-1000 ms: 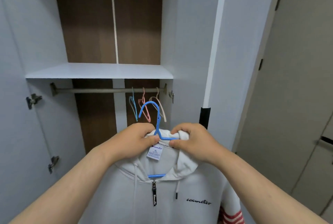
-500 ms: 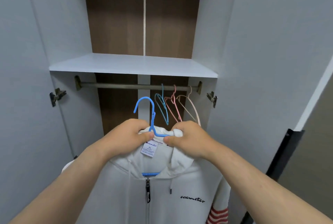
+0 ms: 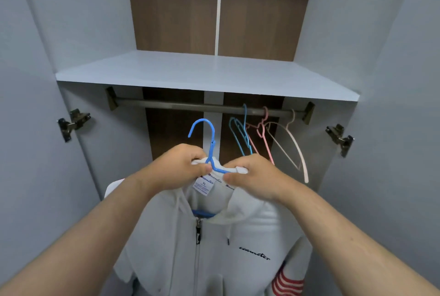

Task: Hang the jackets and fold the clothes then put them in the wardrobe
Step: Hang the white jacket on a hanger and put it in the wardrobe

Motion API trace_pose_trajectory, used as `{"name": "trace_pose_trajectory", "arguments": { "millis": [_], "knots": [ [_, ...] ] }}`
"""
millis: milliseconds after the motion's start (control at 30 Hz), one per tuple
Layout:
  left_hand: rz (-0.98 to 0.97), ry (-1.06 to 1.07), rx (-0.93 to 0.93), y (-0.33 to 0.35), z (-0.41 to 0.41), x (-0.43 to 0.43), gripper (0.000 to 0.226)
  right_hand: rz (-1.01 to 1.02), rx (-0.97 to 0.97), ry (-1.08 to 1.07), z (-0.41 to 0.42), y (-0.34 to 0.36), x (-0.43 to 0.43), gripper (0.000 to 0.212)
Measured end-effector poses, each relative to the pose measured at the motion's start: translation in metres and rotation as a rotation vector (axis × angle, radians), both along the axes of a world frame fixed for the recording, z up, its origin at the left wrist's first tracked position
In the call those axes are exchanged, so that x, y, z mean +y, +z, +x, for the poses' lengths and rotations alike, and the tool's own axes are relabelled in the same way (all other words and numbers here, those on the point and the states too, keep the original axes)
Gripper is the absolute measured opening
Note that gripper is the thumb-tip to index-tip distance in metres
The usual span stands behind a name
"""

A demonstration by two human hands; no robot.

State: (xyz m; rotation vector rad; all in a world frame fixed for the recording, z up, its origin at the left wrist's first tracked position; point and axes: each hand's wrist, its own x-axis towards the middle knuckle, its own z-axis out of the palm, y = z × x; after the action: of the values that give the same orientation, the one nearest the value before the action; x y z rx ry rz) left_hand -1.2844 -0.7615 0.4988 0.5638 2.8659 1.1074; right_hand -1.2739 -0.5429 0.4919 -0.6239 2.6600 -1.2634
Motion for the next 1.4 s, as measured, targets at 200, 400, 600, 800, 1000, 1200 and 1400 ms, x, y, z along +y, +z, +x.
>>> {"name": "trace_pose_trajectory", "arguments": {
  "millis": [200, 400, 600, 800, 1000, 1200, 1400],
  "knots": [
    [0.006, 0.041, -0.026, -0.001, -0.067, -0.003, 0.028, 0.014, 0.009, -0.014, -0.078, -0.007, -0.006, 0.021],
    [0.028, 0.023, -0.042, -0.005, -0.127, -0.002, 0.029, 0.029, 0.035, -0.047, -0.132, -0.016, -0.009, 0.026],
    [-0.030, -0.066, -0.017, -0.020, -0.192, 0.002, 0.022, -0.022, 0.016, -0.189, -0.176, -0.026, -0.010, 0.028],
    [0.027, 0.073, 0.230, -0.028, -0.267, -0.017, 0.023, 0.005, 0.010, -0.370, -0.206, -0.043, -0.013, 0.028],
    [-0.475, 0.198, 0.533, -0.034, -0.330, -0.033, 0.028, 0.068, 0.053, -0.560, -0.231, -0.058, -0.026, 0.032],
    [-0.585, 0.166, 0.521, -0.039, -0.349, -0.038, 0.032, 0.115, 0.105, -0.688, -0.246, -0.072, -0.039, 0.032],
    [-0.570, 0.179, 0.570, -0.043, -0.354, -0.037, 0.036, 0.141, 0.156, -0.774, -0.261, -0.070, -0.054, 0.029]
  ]
}}
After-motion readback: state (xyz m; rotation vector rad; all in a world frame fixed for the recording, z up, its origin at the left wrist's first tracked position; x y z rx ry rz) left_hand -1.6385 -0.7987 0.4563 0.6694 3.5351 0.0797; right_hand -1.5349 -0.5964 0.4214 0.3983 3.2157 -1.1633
